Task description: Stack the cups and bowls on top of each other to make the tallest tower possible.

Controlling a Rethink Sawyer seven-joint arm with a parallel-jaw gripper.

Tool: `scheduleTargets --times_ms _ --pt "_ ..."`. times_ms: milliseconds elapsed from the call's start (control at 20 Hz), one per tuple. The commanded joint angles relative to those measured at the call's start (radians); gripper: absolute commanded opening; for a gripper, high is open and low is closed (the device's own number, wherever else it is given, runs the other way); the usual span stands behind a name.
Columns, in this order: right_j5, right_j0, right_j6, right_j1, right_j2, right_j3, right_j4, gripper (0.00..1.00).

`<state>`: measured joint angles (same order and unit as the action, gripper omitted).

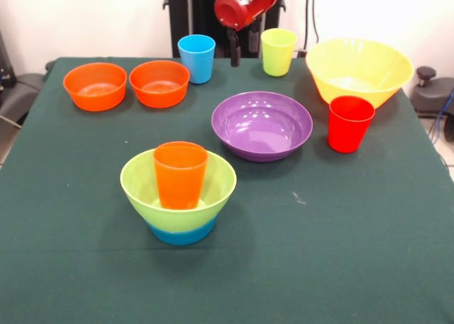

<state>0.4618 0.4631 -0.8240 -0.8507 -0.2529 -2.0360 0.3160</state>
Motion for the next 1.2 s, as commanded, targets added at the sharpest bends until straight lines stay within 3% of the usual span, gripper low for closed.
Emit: scheduleTargets --times_ms 50,450,850,1200 --pt "-0.043 -0.023 -0.172 0.061 -0.004 -0.005 0.032 1.00" --pt "0.009 -0.022 -0.148 0.044 -0.008 0.054 0.022 1.00" --pt "0.005 -0.054 -0.146 0.052 0.025 0.113 0.060 1.00" --pt "0.011 -0.027 -0.099 0.084 0.013 0.144 0.071 1.00"
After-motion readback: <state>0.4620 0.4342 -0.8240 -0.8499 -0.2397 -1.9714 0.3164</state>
